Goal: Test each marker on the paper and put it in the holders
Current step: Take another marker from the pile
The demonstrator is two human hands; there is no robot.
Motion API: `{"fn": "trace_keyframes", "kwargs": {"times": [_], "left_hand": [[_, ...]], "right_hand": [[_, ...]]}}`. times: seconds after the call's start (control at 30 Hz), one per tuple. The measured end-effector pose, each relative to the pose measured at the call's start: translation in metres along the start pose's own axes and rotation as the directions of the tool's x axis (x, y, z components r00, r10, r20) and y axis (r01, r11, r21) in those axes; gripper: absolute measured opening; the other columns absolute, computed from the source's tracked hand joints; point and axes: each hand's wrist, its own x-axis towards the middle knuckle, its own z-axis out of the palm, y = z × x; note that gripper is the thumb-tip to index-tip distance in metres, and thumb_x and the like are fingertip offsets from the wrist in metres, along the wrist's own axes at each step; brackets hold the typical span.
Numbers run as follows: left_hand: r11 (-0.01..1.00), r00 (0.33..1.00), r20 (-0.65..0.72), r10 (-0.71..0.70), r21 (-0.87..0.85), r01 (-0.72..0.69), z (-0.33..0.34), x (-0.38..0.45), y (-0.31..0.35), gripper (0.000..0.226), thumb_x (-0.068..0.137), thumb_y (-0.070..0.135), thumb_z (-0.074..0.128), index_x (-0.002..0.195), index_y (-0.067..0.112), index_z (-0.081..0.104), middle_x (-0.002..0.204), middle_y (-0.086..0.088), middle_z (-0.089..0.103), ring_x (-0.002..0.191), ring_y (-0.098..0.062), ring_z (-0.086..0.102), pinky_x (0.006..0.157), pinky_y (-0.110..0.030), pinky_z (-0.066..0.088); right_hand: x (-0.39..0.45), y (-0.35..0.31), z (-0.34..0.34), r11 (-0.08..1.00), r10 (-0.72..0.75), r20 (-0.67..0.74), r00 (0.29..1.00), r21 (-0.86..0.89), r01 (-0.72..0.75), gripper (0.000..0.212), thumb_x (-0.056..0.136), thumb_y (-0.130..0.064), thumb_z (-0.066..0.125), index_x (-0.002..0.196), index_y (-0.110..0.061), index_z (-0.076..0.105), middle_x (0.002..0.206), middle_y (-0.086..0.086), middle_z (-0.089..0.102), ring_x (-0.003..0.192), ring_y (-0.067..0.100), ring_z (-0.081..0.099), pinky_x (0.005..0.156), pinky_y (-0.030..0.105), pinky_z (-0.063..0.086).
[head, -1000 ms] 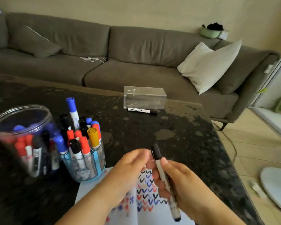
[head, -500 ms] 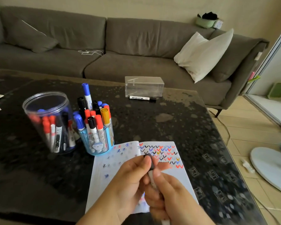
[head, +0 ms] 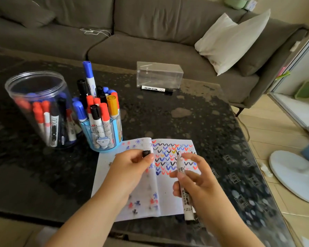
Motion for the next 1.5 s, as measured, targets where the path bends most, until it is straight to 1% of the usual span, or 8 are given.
{"fn": "trace_keyframes", "kwargs": {"times": [0.13, 0.23, 0.33, 0.47, 0.63, 0.77, 0.97, 1.5], "left_hand": [[0.98, 0.99, 0.062, 0.127, 0.148, -0.135, 0.001, 0.003, -0.008, 0.006, 0.083, 0.032, 0.067, 0.086, 0.028, 0.069, 0.08, 0.014, 0.066, 0.079, -0.003, 0.061, 0.062, -0.014, 0.041], [0.934, 0.974, 0.104, 0.202, 0.277, -0.224, 0.002, 0.002, -0.011, 0.011, 0.082, 0.029, 0.069, 0.093, 0.031, 0.068, 0.088, 0.019, 0.066, 0.082, 0.003, 0.06, 0.067, -0.008, 0.042], [0.893, 0.96, 0.135, 0.245, 0.354, -0.278, 0.006, 0.003, -0.014, 0.015, 0.082, 0.028, 0.069, 0.096, 0.033, 0.067, 0.092, 0.02, 0.065, 0.081, 0.005, 0.059, 0.066, -0.003, 0.041], [0.842, 0.936, 0.177, 0.306, 0.408, -0.352, 0.01, 0.002, -0.016, 0.019, 0.084, 0.03, 0.067, 0.103, 0.031, 0.066, 0.1, 0.018, 0.066, 0.084, 0.002, 0.059, 0.068, -0.003, 0.038], [0.787, 0.902, 0.247, 0.354, 0.444, -0.43, 0.013, 0.004, -0.022, 0.018, 0.085, 0.032, 0.064, 0.103, 0.032, 0.064, 0.099, 0.016, 0.068, 0.088, 0.0, 0.06, 0.072, -0.008, 0.044], [0.733, 0.89, 0.286, 0.356, 0.505, -0.455, 0.017, 0.004, -0.026, 0.019, 0.089, 0.035, 0.058, 0.109, 0.034, 0.057, 0.107, 0.014, 0.065, 0.099, -0.004, 0.059, 0.086, -0.022, 0.05], [0.735, 0.89, 0.273, 0.365, 0.502, -0.456, 0.019, 0.005, -0.027, 0.019, 0.09, 0.034, 0.057, 0.108, 0.033, 0.056, 0.107, 0.015, 0.064, 0.099, -0.004, 0.059, 0.085, -0.016, 0.048], [0.744, 0.886, 0.27, 0.378, 0.48, -0.464, 0.02, 0.005, -0.028, 0.018, 0.09, 0.031, 0.058, 0.107, 0.033, 0.056, 0.105, 0.016, 0.064, 0.096, -0.003, 0.059, 0.08, -0.013, 0.047]], "right_hand": [[0.014, -0.003, -0.008, 0.914, 0.103, 0.007, 0.995, 0.395, -0.097, 0.024, 0.094, -0.001, 0.045, 0.093, -0.002, 0.068, 0.08, 0.021, 0.07, 0.065, 0.021, 0.068, 0.06, 0.025, 0.058], [0.025, 0.005, -0.015, 0.874, 0.12, 0.014, 0.993, 0.473, -0.112, 0.023, 0.092, 0.005, 0.042, 0.099, -0.001, 0.063, 0.073, 0.017, 0.068, 0.061, 0.018, 0.066, 0.057, 0.022, 0.056], [0.031, 0.019, -0.019, 0.97, 0.004, -0.015, 1.0, 0.241, 0.0, 0.01, 0.094, -0.007, 0.05, 0.089, -0.011, 0.057, 0.064, 0.007, 0.058, 0.058, 0.014, 0.051, 0.053, 0.018, 0.047], [0.036, 0.024, -0.02, 0.965, -0.175, -0.02, 0.984, -0.204, 0.167, 0.033, 0.093, -0.046, 0.042, 0.082, -0.025, 0.065, 0.059, 0.0, 0.05, 0.056, 0.011, 0.045, 0.052, 0.02, 0.037], [0.045, 0.031, -0.021, 0.909, -0.269, -0.083, 0.96, -0.352, 0.224, 0.022, 0.09, -0.014, 0.06, 0.068, -0.014, 0.064, 0.057, -0.009, 0.057, 0.054, -0.001, 0.048, 0.054, 0.01, 0.037], [0.047, 0.043, -0.024, 0.896, -0.314, -0.133, 0.94, -0.369, 0.247, 0.027, 0.085, -0.001, 0.063, 0.063, -0.009, 0.049, 0.05, -0.009, 0.048, 0.048, 0.001, 0.041, 0.048, 0.01, 0.031], [0.05, 0.046, -0.023, 0.854, -0.333, -0.088, 0.939, -0.45, 0.26, 0.026, 0.085, -0.01, 0.066, 0.066, -0.003, 0.049, 0.06, 0.007, 0.052, 0.054, 0.004, 0.042, 0.05, 0.018, 0.033], [0.052, 0.046, -0.022, 0.834, -0.349, -0.142, 0.926, -0.499, 0.237, 0.033, 0.084, -0.004, 0.062, 0.062, 0.0, 0.038, 0.052, -0.007, 0.037, 0.05, 0.006, 0.033, 0.047, 0.015, 0.028]]}}
